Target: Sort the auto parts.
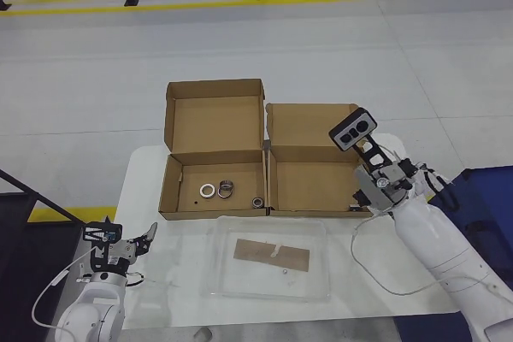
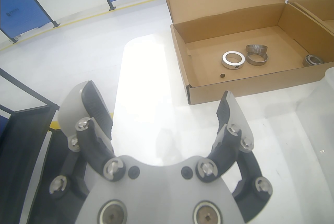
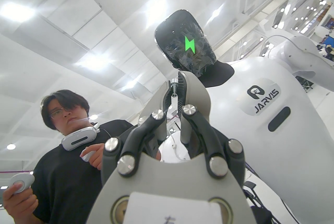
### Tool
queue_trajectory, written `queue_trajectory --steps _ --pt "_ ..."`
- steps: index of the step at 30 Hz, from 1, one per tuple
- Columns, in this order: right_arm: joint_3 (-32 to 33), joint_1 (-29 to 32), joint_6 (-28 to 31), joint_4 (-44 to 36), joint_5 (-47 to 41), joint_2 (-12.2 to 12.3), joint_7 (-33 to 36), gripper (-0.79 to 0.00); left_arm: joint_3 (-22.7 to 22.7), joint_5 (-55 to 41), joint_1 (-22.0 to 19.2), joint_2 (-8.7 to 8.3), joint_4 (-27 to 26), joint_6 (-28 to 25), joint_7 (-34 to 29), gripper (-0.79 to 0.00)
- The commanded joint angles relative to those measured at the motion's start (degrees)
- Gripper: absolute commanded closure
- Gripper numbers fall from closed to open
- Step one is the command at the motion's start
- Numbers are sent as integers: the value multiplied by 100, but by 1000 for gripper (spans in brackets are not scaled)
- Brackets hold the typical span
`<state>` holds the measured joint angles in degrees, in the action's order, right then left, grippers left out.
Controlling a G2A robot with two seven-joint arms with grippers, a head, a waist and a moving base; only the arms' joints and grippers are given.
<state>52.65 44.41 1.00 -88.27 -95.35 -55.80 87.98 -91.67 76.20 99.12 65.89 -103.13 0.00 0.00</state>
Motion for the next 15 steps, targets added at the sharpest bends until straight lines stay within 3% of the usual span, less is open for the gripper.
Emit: queue_trajectory --steps 1,15 --pt "-24 -50 25 31 179 -45 -34 0 0 0 0 0 0 0 0 -785" --pt "-391 -418 556 -311 1565 -372 -831 0 0 0 0 0 0 0 0 -785"
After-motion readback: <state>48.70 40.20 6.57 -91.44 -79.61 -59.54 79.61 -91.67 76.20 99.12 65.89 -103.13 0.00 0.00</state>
